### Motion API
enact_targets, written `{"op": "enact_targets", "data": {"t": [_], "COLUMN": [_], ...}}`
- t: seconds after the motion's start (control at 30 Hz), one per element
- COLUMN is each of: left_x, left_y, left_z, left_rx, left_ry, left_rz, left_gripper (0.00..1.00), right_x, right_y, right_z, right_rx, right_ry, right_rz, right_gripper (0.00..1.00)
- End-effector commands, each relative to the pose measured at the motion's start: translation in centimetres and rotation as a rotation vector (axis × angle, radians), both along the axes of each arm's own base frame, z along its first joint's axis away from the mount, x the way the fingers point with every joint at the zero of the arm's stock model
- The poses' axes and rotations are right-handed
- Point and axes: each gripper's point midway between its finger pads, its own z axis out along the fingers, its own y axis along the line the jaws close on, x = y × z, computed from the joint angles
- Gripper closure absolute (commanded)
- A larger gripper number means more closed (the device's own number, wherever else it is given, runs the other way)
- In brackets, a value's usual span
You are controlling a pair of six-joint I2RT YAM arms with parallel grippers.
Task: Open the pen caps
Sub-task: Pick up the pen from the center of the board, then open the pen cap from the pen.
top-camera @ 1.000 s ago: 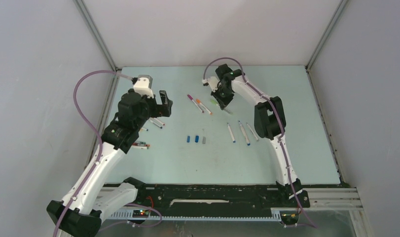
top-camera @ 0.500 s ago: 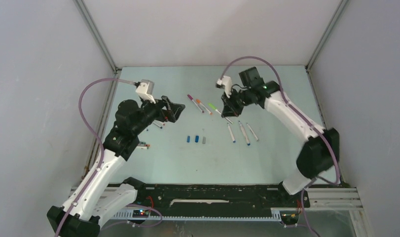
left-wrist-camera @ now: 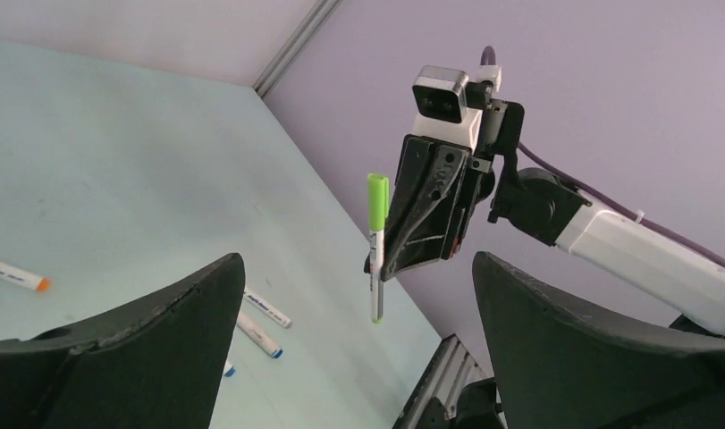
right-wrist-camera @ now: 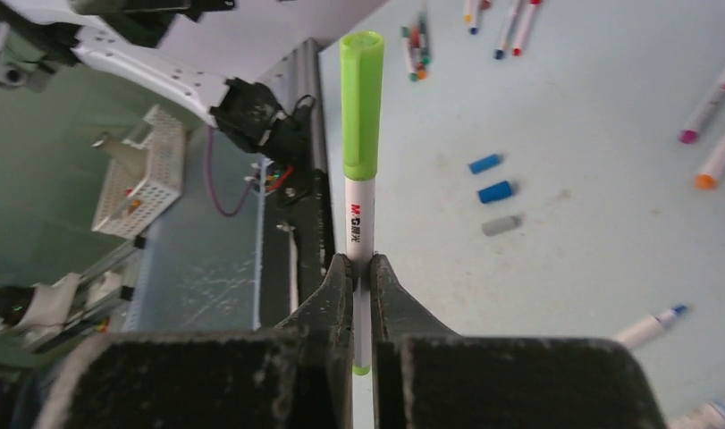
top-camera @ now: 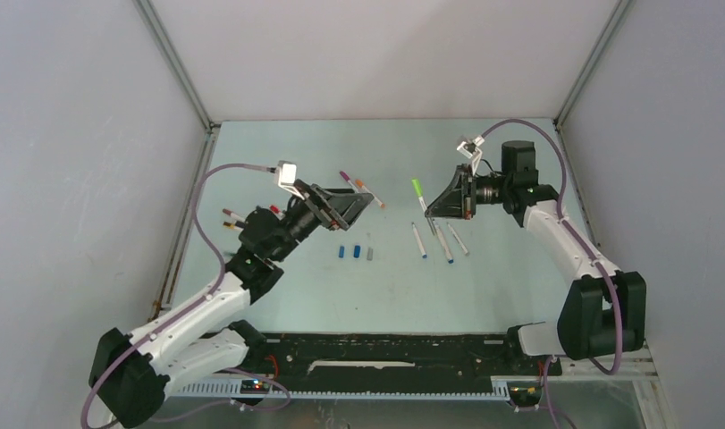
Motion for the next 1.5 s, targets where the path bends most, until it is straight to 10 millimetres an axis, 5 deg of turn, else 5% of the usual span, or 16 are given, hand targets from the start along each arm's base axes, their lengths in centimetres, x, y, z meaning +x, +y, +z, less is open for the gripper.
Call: {"op": "enact_targets", "data": {"t": [0.0, 0.23, 0.87, 1.23, 1.47], "left_x": [1.1, 2.5, 2.7, 2.6, 2.5], "left_y": [-0.7, -3.0, -8.1, -9.5, -10.4], "left_z": [3.6, 2.5, 1.4, 1.1, 0.4], "left_rx": [-0.152, -0.189, -0.182, -0.15, -0.106], "left_ry": [-0.045, 0.015, 0.063, 0.069, 0.091], "left_rz": [0.038, 0.041, -0.071, -0.105, -0.139], "left_gripper": [0.0, 0.01, 0.31, 0.65, 0.59], "right_x": [-1.2, -2.1, -2.7, -2.3, -2.3], "right_y": [0.7, 2.1, 3.9, 4.0, 4.0], "right_z": [2.5, 1.8, 0.2, -0.4, -0.4], "right_rx": [0.105, 0.11, 0.105, 0.097, 0.097], "right_ry": [0.0, 0.047, 0.122, 0.143, 0.146], "right_rz": [0.128, 0.198, 0.267, 0.257, 0.253], "right_gripper": [1.0, 1.0, 1.0, 1.0, 1.0]}}
